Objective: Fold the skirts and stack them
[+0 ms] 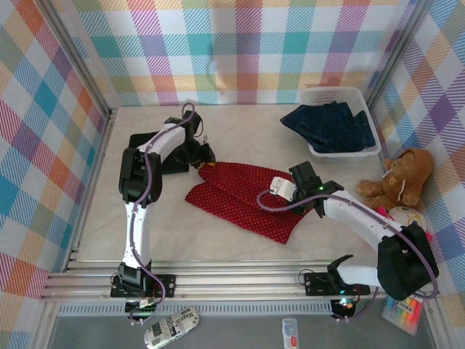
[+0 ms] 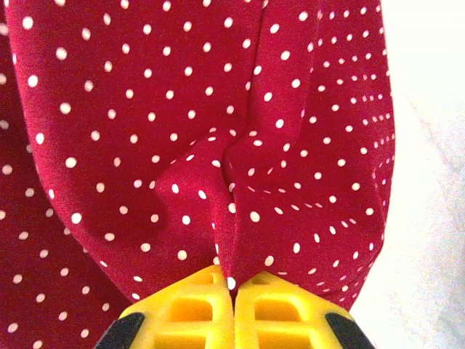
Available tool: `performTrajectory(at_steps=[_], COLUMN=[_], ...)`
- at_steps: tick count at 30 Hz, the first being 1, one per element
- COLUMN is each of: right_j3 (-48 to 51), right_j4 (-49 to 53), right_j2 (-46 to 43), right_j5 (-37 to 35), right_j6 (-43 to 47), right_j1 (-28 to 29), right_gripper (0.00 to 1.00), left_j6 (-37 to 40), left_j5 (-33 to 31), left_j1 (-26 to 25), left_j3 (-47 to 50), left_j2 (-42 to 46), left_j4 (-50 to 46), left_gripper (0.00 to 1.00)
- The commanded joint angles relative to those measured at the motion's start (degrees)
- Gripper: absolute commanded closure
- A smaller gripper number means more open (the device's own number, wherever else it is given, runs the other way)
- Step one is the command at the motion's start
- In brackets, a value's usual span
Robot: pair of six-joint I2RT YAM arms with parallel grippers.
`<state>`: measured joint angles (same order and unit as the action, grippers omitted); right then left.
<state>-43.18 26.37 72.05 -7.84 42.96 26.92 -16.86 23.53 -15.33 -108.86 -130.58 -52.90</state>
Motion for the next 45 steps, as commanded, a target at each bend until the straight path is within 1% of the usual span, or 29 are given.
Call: performTrajectory(at_steps=[1, 2, 4, 7, 9, 10, 11, 12, 13, 14, 16, 17, 19, 21, 23, 25, 26, 27, 28, 29, 30, 31, 33, 35, 37, 39, 42, 45], right_j3=[-3.2, -4.5, -8.3, -17.2, -24.1, -26.9, -29.9, -32.1, -33.2, -33.9, -33.3, -31.3, -25.8, -18.2, -11.5, -5.4, -2.6, -0.5, 0.8, 2.3, 3.4, 3.9, 4.8, 4.6, 4.4, 4.3, 4.4, 4.4], right_j4=[-3.2, -3.3, -3.4, -2.3, -1.1, -0.4, 0.5, 1.0, 1.2, 2.0, 4.4, 5.3, 7.4, 8.4, 9.9, 11.0, 11.3, 11.1, 11.3, 11.1, 10.8, 10.6, 9.4, 8.0, 6.3, 5.3, 4.7, 4.6], right_j2=[-2.6, -2.9, -2.6, 0.6, 3.1, 4.0, 4.8, 5.2, 5.2, 5.0, 4.6, 4.1, 2.4, -0.1, -2.0, -3.2, -3.6, -3.7, -3.8, -3.8, -3.7, -3.7, -3.6, -3.3, -2.9, -2.2, -1.2, -1.0], right_j5=[5.1, 6.6, 9.1, 13.1, 13.9, 13.8, 13.7, 13.6, 13.2, 12.2, 8.7, 7.6, 6.6, 6.6, 5.9, 5.7, 5.2, 5.0, 5.0, 4.3, 3.5, 3.2, 2.5, 2.1, 2.2, 2.7, 2.9, 2.8], right_j6=[-1.2, -0.4, 1.5, 5.3, 8.0, 9.0, 10.0, 10.8, 11.4, 12.4, 14.4, 14.7, 14.3, 12.0, 9.7, 7.9, 6.9, 5.5, 4.7, 4.4, 4.2, 4.4, 5.1, 5.8, 6.1, 6.0, 6.1, 6.3], right_j1=[-3.5, -5.3, -8.7, -13.1, -14.3, -14.5, -14.6, -14.6, -14.6, -14.3, -12.4, -11.3, -9.2, -6.2, -2.2, 2.5, 4.9, 6.8, 8.0, 9.0, 9.5, 9.7, 9.7, 9.7, 9.7, 9.7, 9.7, 9.7], right_gripper=[1.00, 1.00, 1.00, 1.00, 1.00, 1.00, 1.00, 1.00, 1.00, 1.00, 1.00, 1.00, 1.00, 1.00, 1.00, 1.00, 1.00, 1.00, 1.00, 1.00, 1.00, 1.00, 1.00, 1.00, 1.00, 1.00, 1.00, 1.00], left_j6=[2.6, 2.3, 1.5, 1.1, 1.9, 2.1, 2.1, 2.0, 2.0, 2.1, 1.9, 1.3, 0.5, 0.0, -0.6, -2.4, -4.0, -5.6, -6.7, -8.1, -9.8, -10.9, -14.6, -19.0, -21.3, -23.0, -25.2, -26.1], left_j5=[3.4, 4.4, 7.4, 11.5, 12.3, 12.0, 11.7, 11.1, 10.1, 8.7, 8.2, 8.6, 8.1, 5.3, 0.7, -1.5, -2.1, -2.9, -4.2, -7.5, -10.5, -11.2, -9.8, -10.3, -12.3, -12.9, -14.6, -16.0], left_j1=[1.4, 2.7, 5.5, 8.5, 9.5, 9.8, 10.2, 10.6, 10.9, 11.0, 10.9, 10.8, 10.1, 8.8, 7.0, 5.4, 4.9, 4.7, 4.7, 4.7, 4.8, 4.9, 4.7, 3.6, 1.2, -1.7, -4.8, -5.8], left_j3=[-4.8, -6.1, -10.2, -22.1, -33.3, -37.4, -40.8, -41.1, -39.7, -36.2, -23.4, -14.5, 2.1, 18.7, 32.0, 42.6, 46.9, 50.4, 52.6, 54.2, 55.2, 55.8, 56.1, 53.5, 49.5, 46.8, 44.7, 42.3], left_j2=[2.6, 3.7, 5.0, 4.3, 2.5, 2.0, 2.2, 3.4, 5.1, 7.7, 14.5, 18.7, 26.4, 33.9, 39.3, 42.8, 44.3, 45.6, 46.7, 48.0, 49.2, 50.0, 50.1, 47.6, 44.2, 41.2, 37.5, 33.6], left_j4=[-1.4, -0.6, 0.5, -0.2, -2.9, -4.0, -4.4, -3.7, -2.6, -1.2, 4.6, 8.9, 16.3, 21.8, 24.6, 26.2, 26.6, 26.6, 26.2, 24.7, 23.4, 23.2, 23.2, 19.5, 14.2, 12.1, 11.8, 11.4], left_gripper=[0.98, 1.00, 1.00, 1.00, 1.00, 1.00, 1.00, 1.00, 1.00, 1.00, 1.00, 1.00, 1.00, 1.00, 1.00, 1.00, 0.91, 0.70, 0.56, 0.40, 0.29, 0.26, 0.25, 0.25, 0.26, 0.26, 0.31, 0.36])
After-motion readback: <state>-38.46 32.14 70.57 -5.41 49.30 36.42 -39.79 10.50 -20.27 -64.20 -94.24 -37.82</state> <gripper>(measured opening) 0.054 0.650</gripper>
